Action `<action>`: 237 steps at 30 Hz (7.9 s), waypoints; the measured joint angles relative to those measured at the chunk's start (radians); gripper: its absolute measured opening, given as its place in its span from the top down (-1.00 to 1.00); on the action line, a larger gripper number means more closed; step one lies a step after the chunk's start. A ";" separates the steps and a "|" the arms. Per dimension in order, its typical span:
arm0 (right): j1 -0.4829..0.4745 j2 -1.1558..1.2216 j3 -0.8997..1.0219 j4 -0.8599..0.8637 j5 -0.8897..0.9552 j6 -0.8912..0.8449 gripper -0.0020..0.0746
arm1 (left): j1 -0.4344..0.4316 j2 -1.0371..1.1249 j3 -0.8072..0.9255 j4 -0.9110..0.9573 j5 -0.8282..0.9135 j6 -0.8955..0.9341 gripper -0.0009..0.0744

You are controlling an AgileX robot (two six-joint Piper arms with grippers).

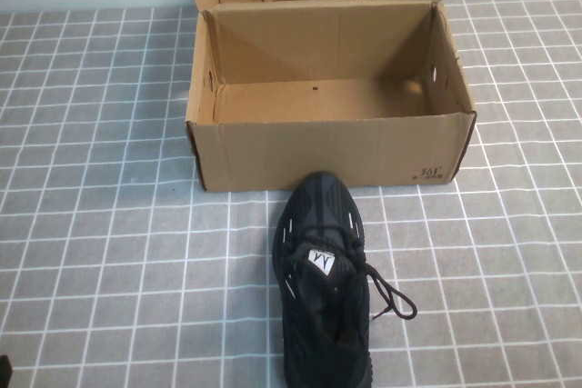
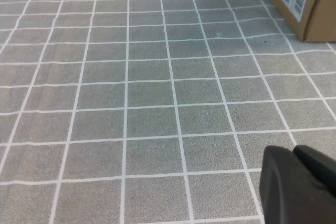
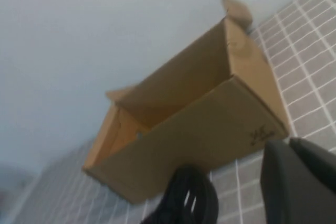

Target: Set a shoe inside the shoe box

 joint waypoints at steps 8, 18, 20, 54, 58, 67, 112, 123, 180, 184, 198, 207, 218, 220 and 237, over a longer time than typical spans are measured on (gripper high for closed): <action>0.000 0.463 -0.410 -0.312 0.493 -0.027 0.99 | 0.000 0.000 0.000 0.000 0.002 0.000 0.98; 0.039 1.002 -0.706 -0.407 0.633 -0.222 0.99 | 0.000 0.000 0.000 0.000 0.002 0.000 0.98; 0.102 1.073 -0.756 -0.420 0.631 -0.227 0.99 | 0.000 0.000 0.000 0.000 0.002 0.000 0.98; 0.721 1.681 -1.215 -0.759 0.483 -0.451 -0.02 | 0.000 0.000 0.000 0.000 0.002 0.000 0.98; 0.724 1.688 -1.219 -0.909 0.483 -0.326 -0.03 | 0.000 0.000 0.000 0.000 0.002 0.000 0.98; 0.726 1.690 -1.219 -0.874 0.483 -0.293 -0.03 | 0.000 0.000 0.000 0.000 0.002 0.000 0.98; 0.728 1.593 -1.249 -0.922 0.635 -0.254 0.88 | 0.000 0.000 0.000 0.000 0.002 0.000 0.98; 0.728 1.411 -1.385 -0.922 0.761 -0.255 0.88 | 0.000 0.000 0.000 0.000 0.002 0.000 0.98; 0.728 1.679 -1.883 -0.938 0.973 -0.098 0.88 | -0.070 0.609 -0.699 -0.460 0.174 0.354 0.98; 0.728 1.750 -1.988 -0.953 1.004 -0.091 0.88 | -0.071 0.765 -0.752 -0.707 0.174 0.666 0.98; 0.592 1.970 -2.238 -0.943 1.013 0.014 0.88 | -0.317 1.108 -0.981 -1.065 0.074 1.163 0.98; 0.567 1.972 -2.245 -0.928 1.015 0.016 0.88 | -0.447 1.209 -1.015 -1.056 0.026 1.334 0.01; 0.560 1.972 -2.245 -0.920 1.016 0.016 0.88 | -0.450 1.348 -1.018 -1.179 -0.122 1.365 -0.80; 0.558 1.972 -2.246 -0.922 1.012 0.016 0.88 | -0.450 1.383 -1.018 -1.207 -0.146 1.386 -0.80; 0.558 1.972 -2.246 -0.906 1.018 0.013 0.88 | -0.450 1.442 -1.021 -1.620 -0.144 1.893 -0.80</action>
